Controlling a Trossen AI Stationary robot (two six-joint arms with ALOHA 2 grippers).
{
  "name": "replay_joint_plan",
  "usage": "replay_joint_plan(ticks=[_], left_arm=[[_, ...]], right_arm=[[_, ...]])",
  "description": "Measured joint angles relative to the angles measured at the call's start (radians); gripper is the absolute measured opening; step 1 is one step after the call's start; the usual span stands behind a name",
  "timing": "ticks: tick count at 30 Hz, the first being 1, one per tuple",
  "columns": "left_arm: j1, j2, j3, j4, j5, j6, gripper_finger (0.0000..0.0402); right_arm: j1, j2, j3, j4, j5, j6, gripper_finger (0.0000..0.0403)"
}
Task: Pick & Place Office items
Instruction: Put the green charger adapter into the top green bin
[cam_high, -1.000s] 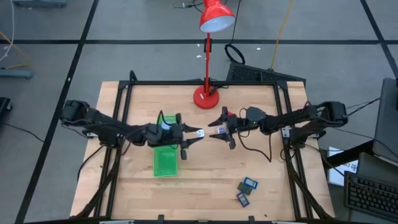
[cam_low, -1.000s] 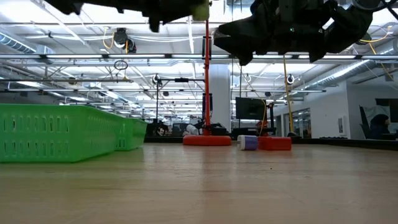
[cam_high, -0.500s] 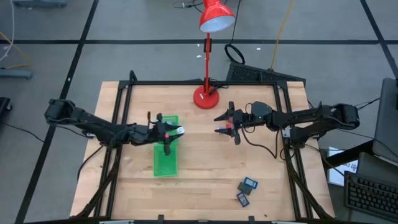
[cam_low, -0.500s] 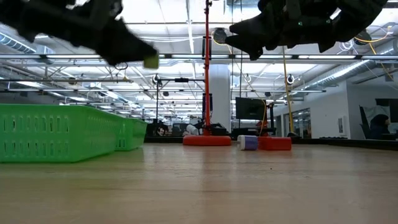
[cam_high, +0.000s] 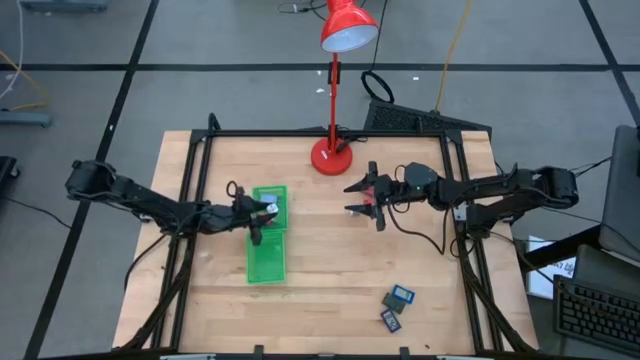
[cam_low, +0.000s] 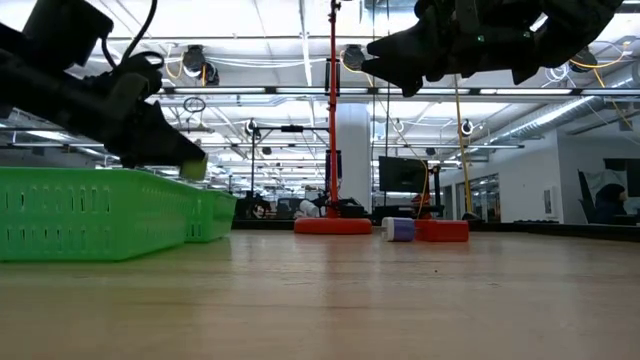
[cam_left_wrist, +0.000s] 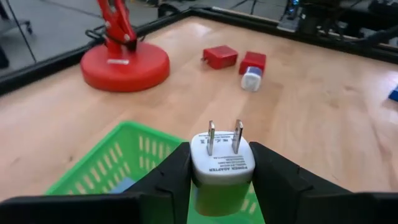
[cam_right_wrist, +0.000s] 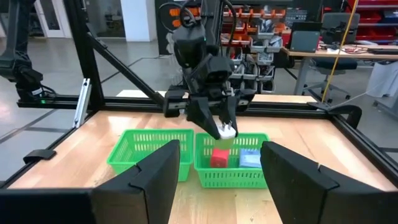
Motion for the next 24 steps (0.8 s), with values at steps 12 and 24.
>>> replay_joint_plan(ticks=[12,24], left_arm=[[0.013,0.018,-0.002,-0.005,0.067,-0.022,0.0145],[0.013,0.018,-0.002,-0.006,0.061,-0.021,0.0171]], right_arm=[[0.000,0.000,0.000,-0.003,0.000,-0.019,0.0212],[0.000,0.000,0.000,-0.003,0.000,-0.019,0.0212]])
